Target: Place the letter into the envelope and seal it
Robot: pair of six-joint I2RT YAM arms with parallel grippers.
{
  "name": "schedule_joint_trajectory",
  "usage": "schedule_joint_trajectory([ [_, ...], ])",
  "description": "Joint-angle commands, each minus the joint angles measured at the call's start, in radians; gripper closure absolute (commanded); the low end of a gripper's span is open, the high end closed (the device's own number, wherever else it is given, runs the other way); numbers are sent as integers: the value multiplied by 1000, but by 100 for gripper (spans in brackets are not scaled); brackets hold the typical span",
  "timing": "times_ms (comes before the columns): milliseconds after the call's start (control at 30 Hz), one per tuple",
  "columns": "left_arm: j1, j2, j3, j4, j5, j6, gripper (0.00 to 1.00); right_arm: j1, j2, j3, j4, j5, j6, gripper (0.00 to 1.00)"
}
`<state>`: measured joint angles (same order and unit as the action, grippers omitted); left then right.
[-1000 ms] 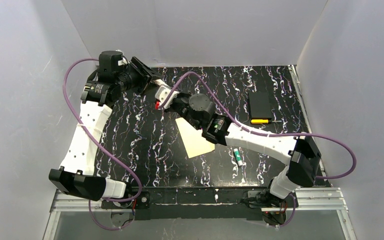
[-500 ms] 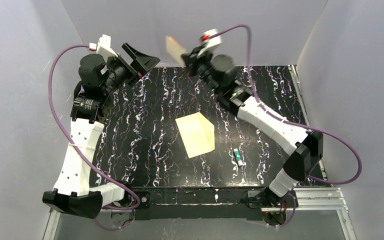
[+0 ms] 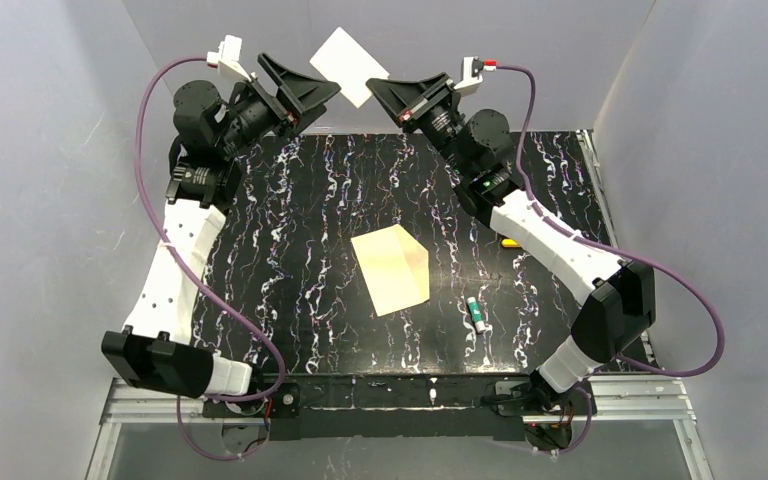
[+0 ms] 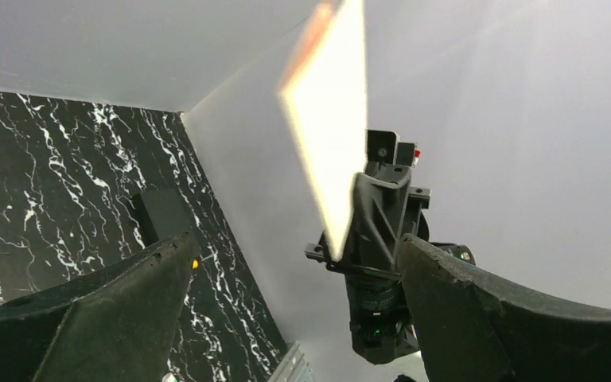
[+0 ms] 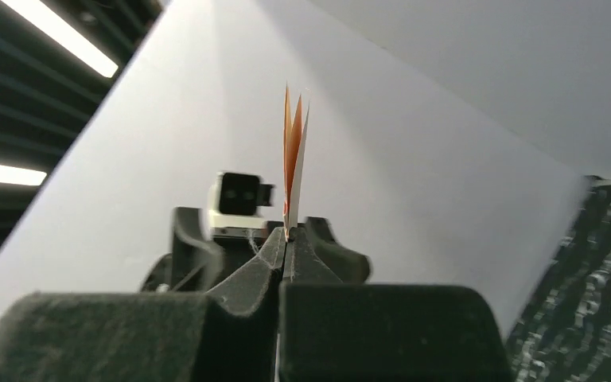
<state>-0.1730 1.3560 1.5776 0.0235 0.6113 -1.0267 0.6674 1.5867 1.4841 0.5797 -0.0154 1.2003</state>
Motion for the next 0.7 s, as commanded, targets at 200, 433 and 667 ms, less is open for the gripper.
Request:
schedule_joint_trajectory([
  [200,3,66,73,281,89,-237,16,1,12,-4,194,-59,232,99],
  [433,3,76,67,299,88,-251,67,4,29,-5,200,-74,262,99],
  [667,6,74,40,299,112,-199,100,5,45,25,170,-157,162,95],
])
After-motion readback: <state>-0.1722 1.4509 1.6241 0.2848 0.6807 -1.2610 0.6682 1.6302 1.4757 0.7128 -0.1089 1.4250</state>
